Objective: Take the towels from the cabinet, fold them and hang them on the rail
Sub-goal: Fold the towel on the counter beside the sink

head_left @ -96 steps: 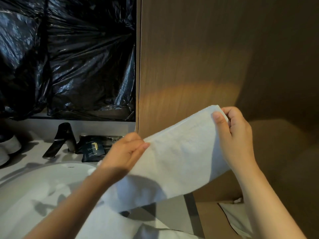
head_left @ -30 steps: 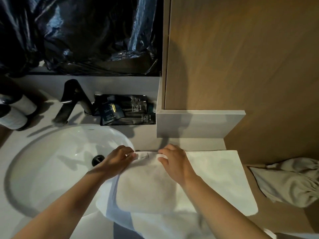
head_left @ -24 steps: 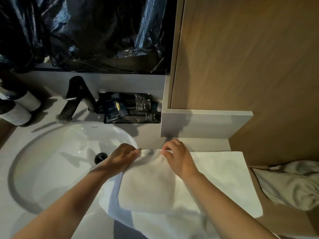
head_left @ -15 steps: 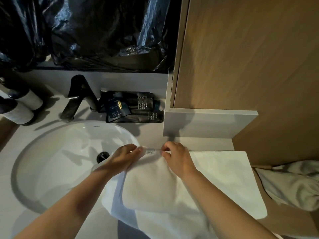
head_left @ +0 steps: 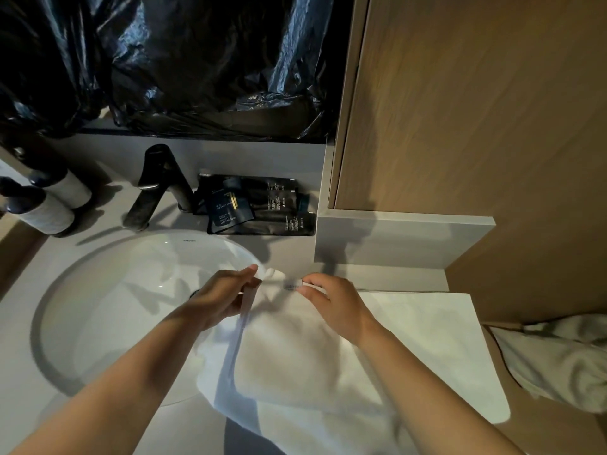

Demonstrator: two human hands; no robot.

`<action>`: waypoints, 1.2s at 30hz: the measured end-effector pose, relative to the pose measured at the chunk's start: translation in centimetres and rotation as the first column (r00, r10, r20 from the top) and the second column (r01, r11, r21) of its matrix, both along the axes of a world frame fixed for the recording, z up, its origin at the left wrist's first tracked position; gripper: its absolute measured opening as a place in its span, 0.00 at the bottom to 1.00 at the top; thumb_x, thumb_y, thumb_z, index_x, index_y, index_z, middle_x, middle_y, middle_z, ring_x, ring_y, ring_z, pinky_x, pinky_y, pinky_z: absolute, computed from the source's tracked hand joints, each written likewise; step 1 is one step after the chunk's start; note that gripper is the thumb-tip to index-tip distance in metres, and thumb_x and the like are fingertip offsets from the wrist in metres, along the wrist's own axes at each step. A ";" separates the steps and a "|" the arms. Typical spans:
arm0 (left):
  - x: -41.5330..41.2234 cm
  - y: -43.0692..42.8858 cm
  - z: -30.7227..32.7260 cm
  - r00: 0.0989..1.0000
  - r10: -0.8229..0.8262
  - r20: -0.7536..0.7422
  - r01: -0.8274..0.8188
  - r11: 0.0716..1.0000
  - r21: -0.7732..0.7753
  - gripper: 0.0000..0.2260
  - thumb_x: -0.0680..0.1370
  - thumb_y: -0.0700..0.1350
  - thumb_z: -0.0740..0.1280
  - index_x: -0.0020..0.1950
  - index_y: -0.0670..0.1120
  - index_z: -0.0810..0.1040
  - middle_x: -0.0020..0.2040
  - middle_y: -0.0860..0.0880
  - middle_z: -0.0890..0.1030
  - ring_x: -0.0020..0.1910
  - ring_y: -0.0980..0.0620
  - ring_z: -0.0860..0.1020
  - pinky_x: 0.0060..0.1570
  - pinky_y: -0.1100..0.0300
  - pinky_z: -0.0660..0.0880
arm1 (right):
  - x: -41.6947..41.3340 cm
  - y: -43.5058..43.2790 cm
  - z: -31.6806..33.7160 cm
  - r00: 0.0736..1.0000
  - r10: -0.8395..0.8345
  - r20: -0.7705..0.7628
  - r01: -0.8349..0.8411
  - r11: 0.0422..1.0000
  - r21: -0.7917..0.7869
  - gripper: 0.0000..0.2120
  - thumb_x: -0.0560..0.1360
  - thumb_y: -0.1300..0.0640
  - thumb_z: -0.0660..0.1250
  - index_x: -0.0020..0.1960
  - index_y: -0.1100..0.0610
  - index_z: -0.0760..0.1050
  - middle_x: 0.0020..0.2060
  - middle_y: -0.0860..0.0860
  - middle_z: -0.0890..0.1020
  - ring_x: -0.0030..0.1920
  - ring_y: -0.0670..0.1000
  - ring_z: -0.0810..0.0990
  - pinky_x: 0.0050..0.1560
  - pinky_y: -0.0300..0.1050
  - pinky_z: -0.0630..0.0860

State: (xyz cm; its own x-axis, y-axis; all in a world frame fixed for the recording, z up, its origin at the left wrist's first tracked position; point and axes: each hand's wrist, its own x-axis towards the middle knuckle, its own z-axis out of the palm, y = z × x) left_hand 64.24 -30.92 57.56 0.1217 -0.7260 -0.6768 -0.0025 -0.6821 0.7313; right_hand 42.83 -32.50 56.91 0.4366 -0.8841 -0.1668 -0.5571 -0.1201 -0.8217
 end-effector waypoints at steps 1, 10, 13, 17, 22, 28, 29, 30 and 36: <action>-0.1 0.0 0.4 0.999 -0.001 -0.032 0.000 0.999 -0.039 0.17 0.82 0.49 0.61 0.50 0.34 0.79 0.39 0.42 0.75 0.38 0.47 0.75 0.47 0.51 0.76 | 0.0 -0.3 0.7 0.998 0.013 0.054 -0.015 0.999 0.029 0.08 0.80 0.56 0.64 0.50 0.60 0.79 0.43 0.53 0.82 0.47 0.55 0.79 0.52 0.49 0.73; -1.6 0.9 5.2 0.985 -0.095 -0.142 0.061 0.972 -0.225 0.27 0.81 0.59 0.55 0.52 0.40 0.84 0.52 0.38 0.83 0.51 0.42 0.82 0.50 0.52 0.80 | -0.3 -1.0 3.3 0.982 0.066 0.175 -0.071 0.997 0.026 0.06 0.78 0.59 0.67 0.47 0.55 0.82 0.41 0.52 0.84 0.43 0.49 0.80 0.50 0.48 0.75; -2.2 1.8 5.7 0.983 -0.183 -0.032 0.164 0.935 -0.314 0.24 0.76 0.62 0.65 0.52 0.42 0.84 0.51 0.39 0.84 0.54 0.39 0.81 0.56 0.45 0.76 | 0.7 -0.7 2.1 0.992 0.023 0.126 -0.023 1.000 -0.005 0.05 0.78 0.58 0.67 0.48 0.55 0.81 0.39 0.52 0.83 0.42 0.52 0.80 0.49 0.51 0.75; -2.4 2.3 5.6 0.894 -0.202 0.399 0.357 0.859 -0.366 0.21 0.70 0.70 0.64 0.46 0.56 0.84 0.41 0.52 0.84 0.43 0.54 0.82 0.44 0.51 0.75 | 0.5 -0.4 1.5 0.993 0.003 0.116 0.004 0.998 -0.060 0.06 0.77 0.59 0.67 0.51 0.54 0.82 0.37 0.42 0.81 0.39 0.41 0.77 0.42 0.35 0.71; -3.4 2.8 5.1 0.790 -0.091 0.607 0.429 0.789 -0.440 0.10 0.75 0.59 0.66 0.38 0.58 0.81 0.39 0.50 0.78 0.40 0.57 0.76 0.39 0.63 0.71 | 0.8 -0.1 1.7 0.996 -0.012 0.092 0.023 0.992 -0.122 0.06 0.77 0.59 0.67 0.51 0.55 0.83 0.39 0.49 0.84 0.39 0.44 0.77 0.41 0.38 0.70; -3.8 2.8 4.6 0.697 0.010 0.717 0.451 0.772 -0.449 0.15 0.82 0.43 0.59 0.42 0.36 0.77 0.40 0.44 0.78 0.42 0.49 0.75 0.42 0.59 0.66 | -1.0 -0.4 1.1 1.000 0.013 0.017 -0.010 0.984 -0.180 0.10 0.78 0.52 0.67 0.44 0.57 0.80 0.36 0.48 0.80 0.40 0.49 0.76 0.44 0.48 0.72; -3.8 2.8 4.7 0.683 0.005 0.730 0.466 0.767 -0.441 0.14 0.82 0.43 0.59 0.44 0.36 0.78 0.42 0.43 0.78 0.43 0.48 0.75 0.43 0.60 0.66 | -1.6 -0.6 0.8 1.000 0.012 -0.026 -0.017 0.981 -0.195 0.10 0.78 0.51 0.67 0.44 0.57 0.81 0.39 0.49 0.81 0.43 0.50 0.77 0.48 0.48 0.73; -3.8 2.8 4.7 0.672 -0.004 0.740 0.481 0.762 -0.433 0.14 0.83 0.42 0.59 0.45 0.37 0.79 0.43 0.43 0.79 0.44 0.48 0.75 0.44 0.61 0.66 | -2.3 -0.8 0.5 0.998 0.010 -0.065 -0.023 0.978 -0.206 0.11 0.77 0.50 0.68 0.45 0.57 0.81 0.43 0.50 0.81 0.47 0.51 0.77 0.51 0.48 0.72; -3.9 2.9 5.4 0.717 -0.003 0.697 0.399 0.822 -0.407 0.19 0.81 0.50 0.62 0.36 0.39 0.71 0.31 0.49 0.70 0.31 0.53 0.67 0.34 0.59 0.63 | -3.7 -0.7 -0.4 0.999 -0.032 -0.035 0.022 0.966 -0.259 0.09 0.79 0.55 0.65 0.46 0.60 0.77 0.46 0.52 0.78 0.49 0.52 0.76 0.53 0.46 0.71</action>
